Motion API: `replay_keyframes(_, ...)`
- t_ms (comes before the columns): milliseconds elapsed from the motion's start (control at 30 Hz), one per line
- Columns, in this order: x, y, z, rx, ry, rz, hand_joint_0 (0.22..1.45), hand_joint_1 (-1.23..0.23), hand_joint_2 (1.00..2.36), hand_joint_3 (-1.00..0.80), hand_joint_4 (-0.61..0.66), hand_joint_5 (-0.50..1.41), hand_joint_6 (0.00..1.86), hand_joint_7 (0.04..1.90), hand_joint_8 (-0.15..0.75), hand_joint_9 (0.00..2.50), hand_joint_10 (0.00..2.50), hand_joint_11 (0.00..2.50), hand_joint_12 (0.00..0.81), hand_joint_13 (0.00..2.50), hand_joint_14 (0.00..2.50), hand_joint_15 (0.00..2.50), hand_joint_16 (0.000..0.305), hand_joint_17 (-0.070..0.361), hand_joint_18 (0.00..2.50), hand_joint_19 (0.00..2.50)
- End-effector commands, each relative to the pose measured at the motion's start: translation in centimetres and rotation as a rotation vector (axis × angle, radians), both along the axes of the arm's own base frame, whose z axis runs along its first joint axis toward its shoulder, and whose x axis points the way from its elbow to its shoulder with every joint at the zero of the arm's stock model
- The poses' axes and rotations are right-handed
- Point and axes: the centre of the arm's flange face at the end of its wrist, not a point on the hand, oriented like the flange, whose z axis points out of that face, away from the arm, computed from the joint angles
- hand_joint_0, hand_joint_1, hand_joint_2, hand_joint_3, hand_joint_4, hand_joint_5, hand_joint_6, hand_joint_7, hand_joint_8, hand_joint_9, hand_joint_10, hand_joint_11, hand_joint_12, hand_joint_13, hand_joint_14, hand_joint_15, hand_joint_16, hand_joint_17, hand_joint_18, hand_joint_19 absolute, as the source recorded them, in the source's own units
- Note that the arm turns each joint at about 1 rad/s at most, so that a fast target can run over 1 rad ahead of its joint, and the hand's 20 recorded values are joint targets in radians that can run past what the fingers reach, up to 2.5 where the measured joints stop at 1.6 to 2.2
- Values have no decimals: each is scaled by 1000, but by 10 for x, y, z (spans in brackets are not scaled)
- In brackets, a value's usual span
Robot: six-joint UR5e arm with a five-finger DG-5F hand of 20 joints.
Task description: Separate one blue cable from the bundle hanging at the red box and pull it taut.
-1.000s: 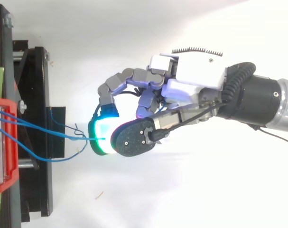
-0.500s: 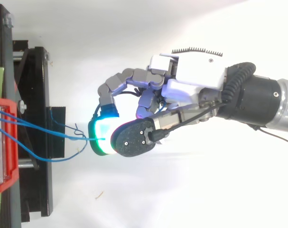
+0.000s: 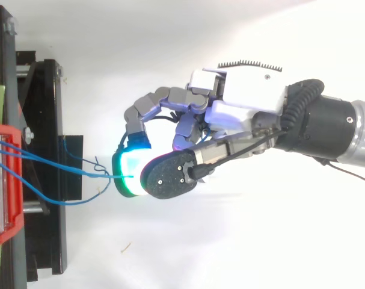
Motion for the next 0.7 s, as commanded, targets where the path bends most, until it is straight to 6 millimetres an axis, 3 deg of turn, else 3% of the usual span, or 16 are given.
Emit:
replay_keyframes(0,0,0,0,0,-1,0,832,-873,1012,-355,-195,-196,903,1365,281,1331,1186,1645,327,1111,1827,1531,33,75,1212,1278)
replay_keyframes(667,0,1,0,0,1,1,833,-873,1011,-359,-198,-195,904,1360,277,1335,1175,1663,327,1112,1807,1552,34,77,1214,1272)
